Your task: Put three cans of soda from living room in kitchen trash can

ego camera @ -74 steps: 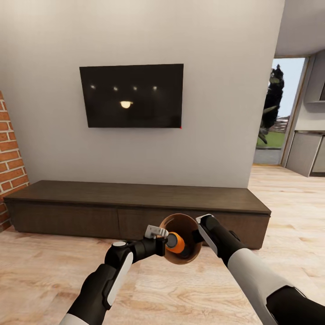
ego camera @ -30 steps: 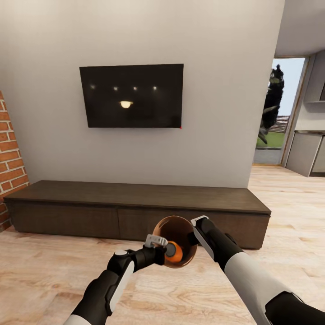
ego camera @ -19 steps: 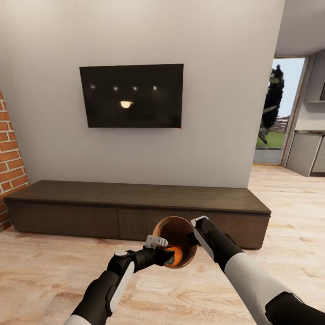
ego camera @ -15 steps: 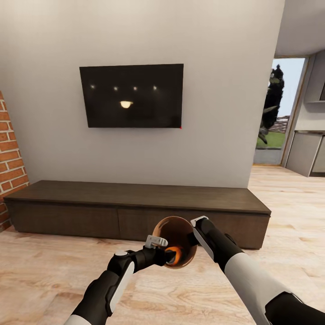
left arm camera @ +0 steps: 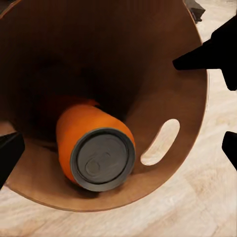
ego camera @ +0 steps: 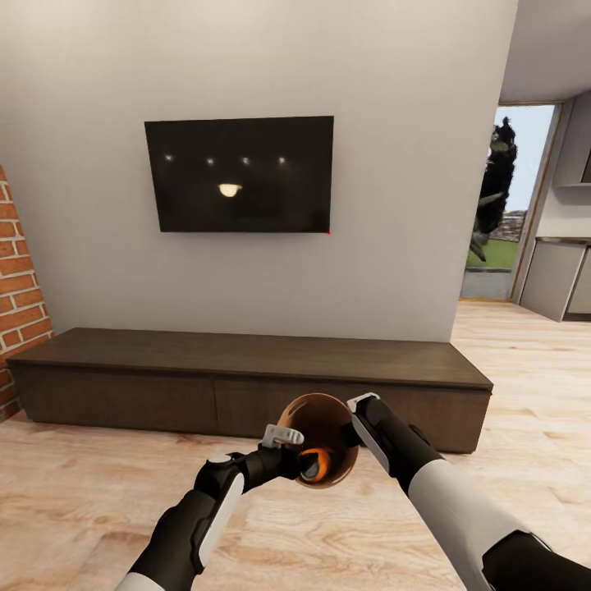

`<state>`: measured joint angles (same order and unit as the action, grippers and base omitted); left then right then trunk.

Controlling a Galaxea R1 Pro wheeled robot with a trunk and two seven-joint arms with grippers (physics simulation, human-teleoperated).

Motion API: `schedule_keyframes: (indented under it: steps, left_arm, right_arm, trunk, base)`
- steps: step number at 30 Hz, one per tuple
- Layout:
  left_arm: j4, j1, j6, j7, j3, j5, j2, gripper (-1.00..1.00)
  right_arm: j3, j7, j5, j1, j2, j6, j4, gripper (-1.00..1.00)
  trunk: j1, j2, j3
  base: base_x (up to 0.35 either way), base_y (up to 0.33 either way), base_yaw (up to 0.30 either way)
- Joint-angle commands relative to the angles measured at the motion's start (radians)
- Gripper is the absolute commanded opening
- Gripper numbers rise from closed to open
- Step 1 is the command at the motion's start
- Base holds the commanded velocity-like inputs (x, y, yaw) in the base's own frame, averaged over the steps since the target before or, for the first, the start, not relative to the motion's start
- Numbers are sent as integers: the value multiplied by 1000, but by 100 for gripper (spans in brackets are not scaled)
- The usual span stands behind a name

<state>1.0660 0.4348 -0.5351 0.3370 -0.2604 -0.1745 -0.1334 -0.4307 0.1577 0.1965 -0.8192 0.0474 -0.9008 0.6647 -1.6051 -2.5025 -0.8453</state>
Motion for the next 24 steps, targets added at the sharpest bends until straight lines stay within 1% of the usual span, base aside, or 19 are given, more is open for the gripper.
schedule_keyframes:
  steps: [1, 2, 3, 4, 5, 6, 7, 9, 11, 13, 14, 15, 16, 18, 19, 22, 23, 24]
  left_arm:
    - [29, -1, -5, -2, 0, 0, 0, 100]
    - [50, -1, -7, -3, 1, 0, 0, 100]
    - [127, -3, -30, -4, 1, 0, 4, 100]
    - [154, -4, -43, -5, 1, 0, 8, 100]
    - [207, -7, -73, -5, 1, 0, 20, 100]
    - [233, -8, -87, -5, 1, 0, 26, 100]
    - [288, -10, -109, -5, 2, 0, 36, 100]
    - [381, -13, -151, -6, 4, 0, 47, 100]
    - [427, -23, -192, -5, 9, 0, 52, 100]
    - [443, -35, -206, -5, 12, 0, 56, 100]
    - [450, -45, -210, -4, 15, 0, 62, 100]
    - [454, -54, -211, -5, 27, -2, 76, 100]
    - [456, -62, -211, -4, 58, -4, 95, 100]
    - [458, -68, -211, -1, 105, -6, 112, 100]
    - [457, -73, -209, 3, 185, -8, 129, 100]
    - [450, -86, -196, 5, 252, -4, 141, 100]
    - [439, -103, -167, 5, 287, -2, 152, 100]
    - [432, -114, -145, 5, 303, -2, 160, 100]
  right_arm:
    - [2, -3, -4, -1, 0, 0, 1, -100]
    - [3, -3, -4, -1, -1, 0, 1, -100]
    - [5, -3, -5, -1, -2, 1, 0, -100]
    - [5, -3, -5, -1, -2, 1, 0, -100]
    - [6, -3, -4, -1, -3, 1, 0, -100]
    - [6, -3, -4, -1, -3, 1, 0, -100]
    - [7, -4, -4, -1, -3, 2, 0, -100]
    - [9, -5, -3, -1, -6, 2, 0, -100]
    - [11, -6, -2, -1, -10, 2, -1, -100]
    - [13, -8, -1, -1, -12, 3, -1, -100]
    - [14, -10, 1, -1, -15, 3, -1, -100]
    - [15, -11, 3, -1, -19, 4, -1, -100]
    - [16, -13, 5, -1, -24, 5, -1, -100]
    - [17, -14, 6, -1, -28, 5, -1, -100]
    - [17, -14, 7, -1, -34, 6, 0, -100]
    - [18, -15, 9, -1, -40, 6, 0, -100]
    - [18, -16, 9, -1, -44, 6, 1, -100]
    - [18, -16, 10, -1, -45, 6, 1, -100]
  trunk:
    - [0, 0, 0]
    - [0, 0, 0]
    - [0, 0, 0]
    - [0, 0, 0]
    - [0, 0, 0]
    - [0, 0, 0]
    - [0, 0, 0]
    - [0, 0, 0]
    - [0, 0, 0]
    - [0, 0, 0]
    - [0, 0, 0]
    - [0, 0, 0]
    - [0, 0, 0]
    - [0, 0, 0]
    - [0, 0, 0]
    - [0, 0, 0]
    - [0, 0, 0]
    - [0, 0, 0]
  base:
    - [0, 0, 0]
    - [0, 0, 0]
    - [0, 0, 0]
    - [0, 0, 0]
    - [0, 0, 0]
    - [0, 0, 0]
    - [0, 0, 0]
    - [0, 0, 0]
    - [0, 0, 0]
    - [0, 0, 0]
    - [0, 0, 0]
    - [0, 0, 0]
    - [0, 0, 0]
    - [0, 0, 0]
    - [0, 0, 0]
    - [0, 0, 0]
    - [0, 0, 0]
    - [0, 0, 0]
